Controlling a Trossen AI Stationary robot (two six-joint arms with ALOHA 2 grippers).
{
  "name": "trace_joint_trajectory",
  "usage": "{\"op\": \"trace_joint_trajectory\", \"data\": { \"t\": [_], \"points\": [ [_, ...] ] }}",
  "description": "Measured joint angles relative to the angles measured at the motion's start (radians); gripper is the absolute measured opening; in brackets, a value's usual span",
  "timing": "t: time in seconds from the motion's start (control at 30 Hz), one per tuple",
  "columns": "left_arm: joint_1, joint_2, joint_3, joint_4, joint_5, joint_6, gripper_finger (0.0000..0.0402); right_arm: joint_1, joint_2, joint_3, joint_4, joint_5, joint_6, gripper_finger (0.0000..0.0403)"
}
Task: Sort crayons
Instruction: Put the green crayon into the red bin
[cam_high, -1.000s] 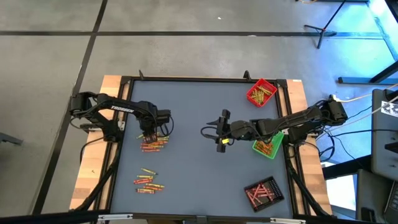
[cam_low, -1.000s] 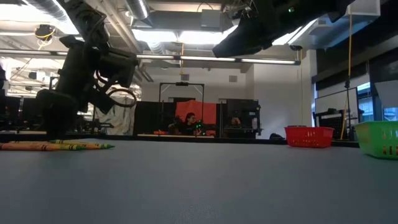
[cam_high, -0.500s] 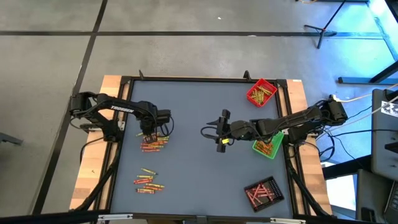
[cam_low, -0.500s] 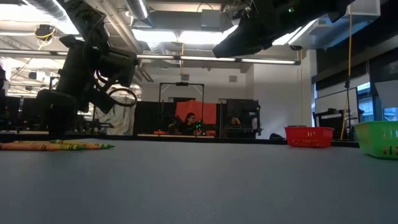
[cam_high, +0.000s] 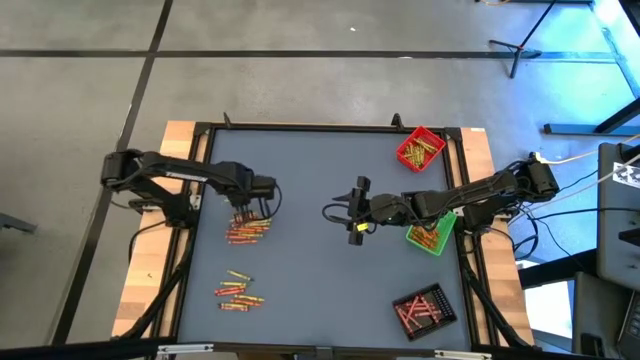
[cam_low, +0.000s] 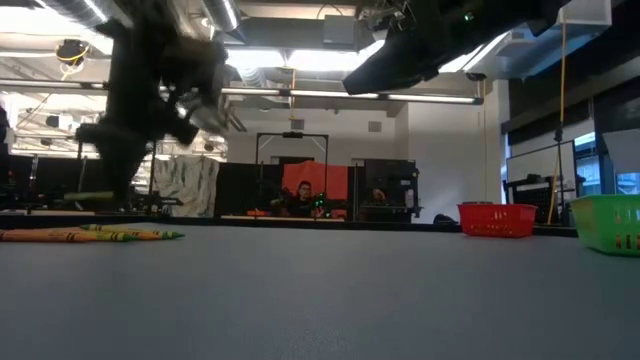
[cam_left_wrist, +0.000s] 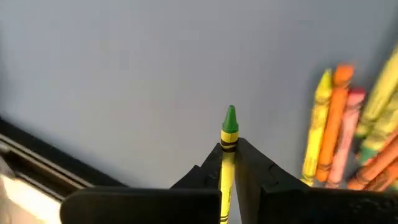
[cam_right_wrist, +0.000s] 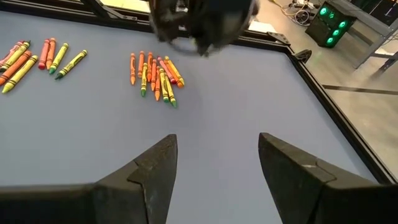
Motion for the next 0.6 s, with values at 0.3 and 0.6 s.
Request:
{"op": "trace_joint_trajectory", "data": {
  "t": [0.3,0.6],
  "points": [
    [-0.161,-0.222,0.06,0.165,-0.128,0.029,0.0007,0.0,0.0,0.0,-0.001,-0.027,0.054,0.0228],
    [-0.277,-0.263,0.045,0.564,-0.167,0.216,0.0008,-0.002,0.04,0.002,0.074,-0.045,0.033,0.0307]
  ]
}}
